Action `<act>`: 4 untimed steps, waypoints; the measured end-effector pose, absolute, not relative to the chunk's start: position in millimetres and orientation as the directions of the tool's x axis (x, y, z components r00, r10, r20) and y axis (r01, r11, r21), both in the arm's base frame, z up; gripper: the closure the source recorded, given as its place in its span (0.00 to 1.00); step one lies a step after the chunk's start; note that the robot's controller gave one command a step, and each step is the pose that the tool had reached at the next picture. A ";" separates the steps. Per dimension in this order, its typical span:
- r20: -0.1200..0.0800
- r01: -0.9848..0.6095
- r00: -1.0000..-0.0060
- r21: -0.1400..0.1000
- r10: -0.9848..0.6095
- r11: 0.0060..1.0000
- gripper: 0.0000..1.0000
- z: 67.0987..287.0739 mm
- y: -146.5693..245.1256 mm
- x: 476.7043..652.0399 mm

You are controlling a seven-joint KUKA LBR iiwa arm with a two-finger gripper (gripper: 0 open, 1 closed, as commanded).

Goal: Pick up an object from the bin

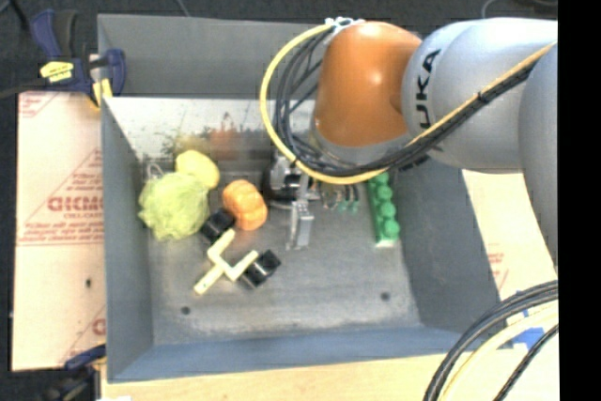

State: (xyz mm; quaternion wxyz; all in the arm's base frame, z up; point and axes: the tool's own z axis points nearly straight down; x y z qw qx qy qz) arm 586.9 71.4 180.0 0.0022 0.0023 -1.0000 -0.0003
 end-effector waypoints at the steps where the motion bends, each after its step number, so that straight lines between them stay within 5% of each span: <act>1: -0.001 -0.003 -1.000 0.001 -0.003 1.000 0.00 184.4 70.9 587.4; 2: -0.004 0.112 -0.994 0.001 0.112 0.994 0.00 148.2 88.0 601.3; 4: -0.007 -0.198 -0.980 -0.001 -0.198 0.980 0.00 140.4 108.1 614.6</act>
Offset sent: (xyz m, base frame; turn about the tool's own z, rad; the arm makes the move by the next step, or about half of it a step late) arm 0.0349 0.0528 -0.1100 0.3304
